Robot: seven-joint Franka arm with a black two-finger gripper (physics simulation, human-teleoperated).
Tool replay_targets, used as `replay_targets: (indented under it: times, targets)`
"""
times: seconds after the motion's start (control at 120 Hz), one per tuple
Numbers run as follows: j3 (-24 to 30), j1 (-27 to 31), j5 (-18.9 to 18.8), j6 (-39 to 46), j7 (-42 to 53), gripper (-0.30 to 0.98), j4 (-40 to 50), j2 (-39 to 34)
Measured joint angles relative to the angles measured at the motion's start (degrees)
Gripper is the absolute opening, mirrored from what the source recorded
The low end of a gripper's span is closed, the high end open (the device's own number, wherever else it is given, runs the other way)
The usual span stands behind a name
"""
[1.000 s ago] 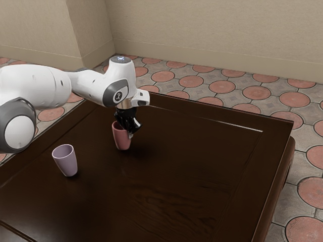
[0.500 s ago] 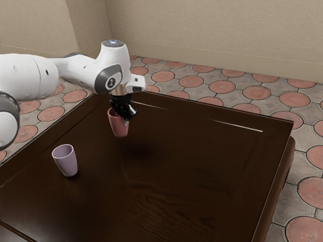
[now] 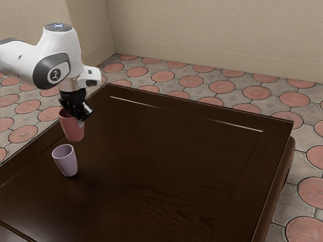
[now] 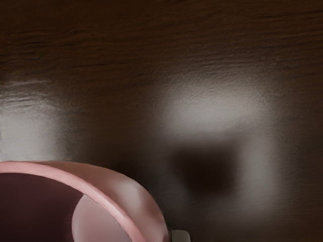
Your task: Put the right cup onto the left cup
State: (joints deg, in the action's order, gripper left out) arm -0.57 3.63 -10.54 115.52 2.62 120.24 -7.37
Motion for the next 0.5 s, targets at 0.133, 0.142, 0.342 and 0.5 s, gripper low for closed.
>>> replay_targets:
  times: [0.133, 0.142, 0.342, 0.5]
  targets:
    - [-2.49, 0.53, -0.37, 0.16, -1.01, -0.1, 4.49, -2.89]
    - [-2.6, 0.49, -0.39, 0.18, -1.06, -0.1, 4.72, -3.07]
    - [-5.35, 0.49, -1.05, 0.8, -1.86, -0.1, 6.05, -3.99]
    - [-6.73, 0.59, -2.57, 1.53, -2.02, -0.1, 5.84, -3.6]
